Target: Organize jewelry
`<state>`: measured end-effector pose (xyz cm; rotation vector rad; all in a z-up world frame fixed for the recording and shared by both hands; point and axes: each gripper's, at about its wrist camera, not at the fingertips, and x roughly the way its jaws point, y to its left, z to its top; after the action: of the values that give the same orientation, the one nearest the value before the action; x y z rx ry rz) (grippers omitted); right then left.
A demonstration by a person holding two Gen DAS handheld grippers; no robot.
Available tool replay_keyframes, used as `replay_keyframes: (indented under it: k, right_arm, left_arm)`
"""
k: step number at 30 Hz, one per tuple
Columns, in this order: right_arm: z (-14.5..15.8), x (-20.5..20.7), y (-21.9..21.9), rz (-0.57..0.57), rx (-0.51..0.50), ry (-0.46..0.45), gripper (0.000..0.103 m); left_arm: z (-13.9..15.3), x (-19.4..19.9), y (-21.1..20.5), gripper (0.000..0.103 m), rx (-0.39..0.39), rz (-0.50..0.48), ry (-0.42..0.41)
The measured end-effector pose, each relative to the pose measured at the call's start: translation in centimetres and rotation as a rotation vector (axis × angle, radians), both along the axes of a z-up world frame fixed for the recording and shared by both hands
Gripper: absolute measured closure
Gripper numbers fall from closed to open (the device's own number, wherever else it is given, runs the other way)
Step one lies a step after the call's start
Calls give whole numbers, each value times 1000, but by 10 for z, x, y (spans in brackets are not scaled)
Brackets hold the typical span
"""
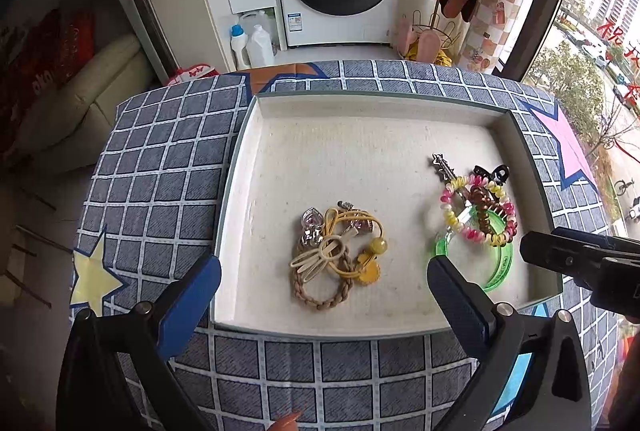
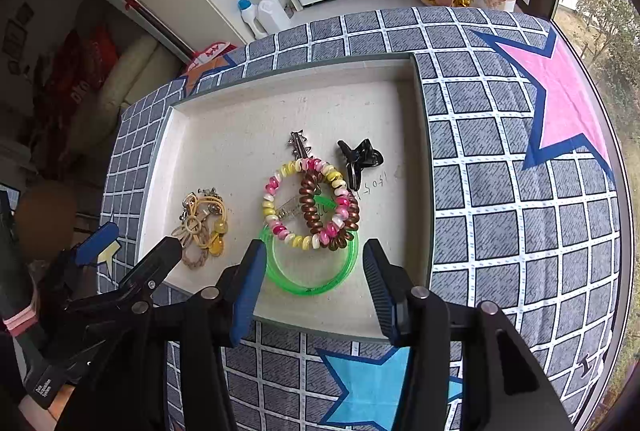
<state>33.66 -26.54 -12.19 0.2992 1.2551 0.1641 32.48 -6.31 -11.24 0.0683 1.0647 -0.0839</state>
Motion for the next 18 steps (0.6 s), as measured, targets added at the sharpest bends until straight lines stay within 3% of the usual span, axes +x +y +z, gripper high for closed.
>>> replay_keyframes:
  k: [3, 7, 16, 18]
  right_arm:
    - [3, -10, 1, 6, 0, -2, 37]
    - [6, -29, 3, 13, -4, -2, 25]
    - [6, -85, 13, 3, -37, 23, 20]
    - [7, -96, 14, -10, -37, 27, 10]
  left_arm:
    - [5, -15, 4, 0, 11, 4, -13]
    - [10, -38, 13, 0, 7, 16, -9]
    - [18, -99, 30, 0, 16, 25, 20]
    - [21, -112, 34, 0, 13, 33, 24]
